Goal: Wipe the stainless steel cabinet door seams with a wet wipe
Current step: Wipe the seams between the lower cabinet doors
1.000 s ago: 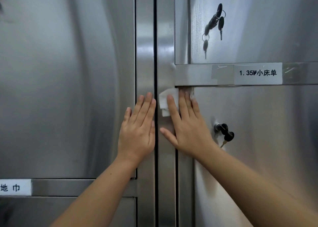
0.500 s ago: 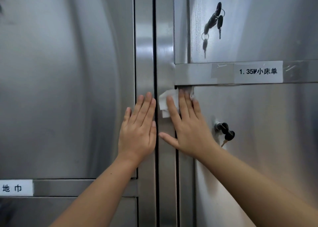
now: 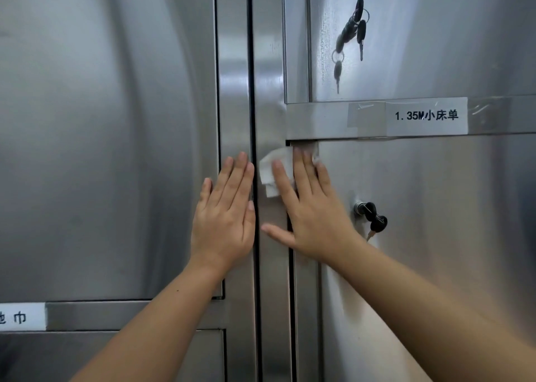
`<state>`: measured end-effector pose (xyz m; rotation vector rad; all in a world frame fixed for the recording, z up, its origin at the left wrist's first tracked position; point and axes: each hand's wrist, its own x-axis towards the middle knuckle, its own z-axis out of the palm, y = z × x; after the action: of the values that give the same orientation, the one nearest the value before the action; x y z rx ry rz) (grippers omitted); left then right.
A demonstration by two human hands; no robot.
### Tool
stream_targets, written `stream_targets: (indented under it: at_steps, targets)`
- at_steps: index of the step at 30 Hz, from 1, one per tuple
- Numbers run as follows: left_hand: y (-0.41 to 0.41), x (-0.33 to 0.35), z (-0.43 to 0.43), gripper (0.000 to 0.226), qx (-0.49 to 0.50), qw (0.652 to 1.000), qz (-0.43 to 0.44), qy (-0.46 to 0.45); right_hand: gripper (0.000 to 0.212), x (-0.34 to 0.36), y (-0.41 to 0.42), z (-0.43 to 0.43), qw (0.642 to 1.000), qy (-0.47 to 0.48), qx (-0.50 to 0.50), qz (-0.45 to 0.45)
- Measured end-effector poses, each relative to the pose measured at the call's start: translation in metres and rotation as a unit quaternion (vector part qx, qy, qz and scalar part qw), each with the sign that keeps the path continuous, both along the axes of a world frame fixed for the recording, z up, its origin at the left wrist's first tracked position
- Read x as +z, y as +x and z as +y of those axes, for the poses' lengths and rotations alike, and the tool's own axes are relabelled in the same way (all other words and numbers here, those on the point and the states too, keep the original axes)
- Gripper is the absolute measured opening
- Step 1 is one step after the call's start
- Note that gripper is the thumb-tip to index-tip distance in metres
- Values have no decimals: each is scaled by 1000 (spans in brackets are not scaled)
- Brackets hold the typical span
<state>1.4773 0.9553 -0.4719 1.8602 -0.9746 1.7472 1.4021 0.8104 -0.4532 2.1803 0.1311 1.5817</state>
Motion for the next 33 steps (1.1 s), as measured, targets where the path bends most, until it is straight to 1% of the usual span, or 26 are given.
stream_targets:
  at_steps: [2,5,8,10,12,14,17,19,25,33]
  targets:
    - [0,0,0,56,-1,1000,-1,1,86,10,2,5,999,32,4,11]
    - [-1,0,0,56,1,1000,-2,0,84,-10,5,9,999,49,14,0]
    - [-2,1,0,55,0,1000,-2,2,86,-46,2,9,999,32,21,5]
    - [-2,0,1,55,0,1000,5,4,89,-55,-1,6,1000,10,3,16]
    - [-2,0,1,55,1,1000,6,5,94,-45,-4,2,999,-16,-26,31]
    - [-2,0,1,56,4,1000,7,8,96,-25,-4,1,999,-25,-35,27]
    - [-2,0,0,56,5,1000,10,9,95,3,-1,2,1000,-7,-20,17]
    - [-3,0,0,56,5,1000,10,10,93,7,0,4,1000,5,-14,11]
    - [0,0,1,55,1,1000,-5,3,87,-25,3,4,1000,15,10,2]
    - [0,-1,-1,53,11,1000,-17,-4,86,-61,0,6,1000,23,3,8]
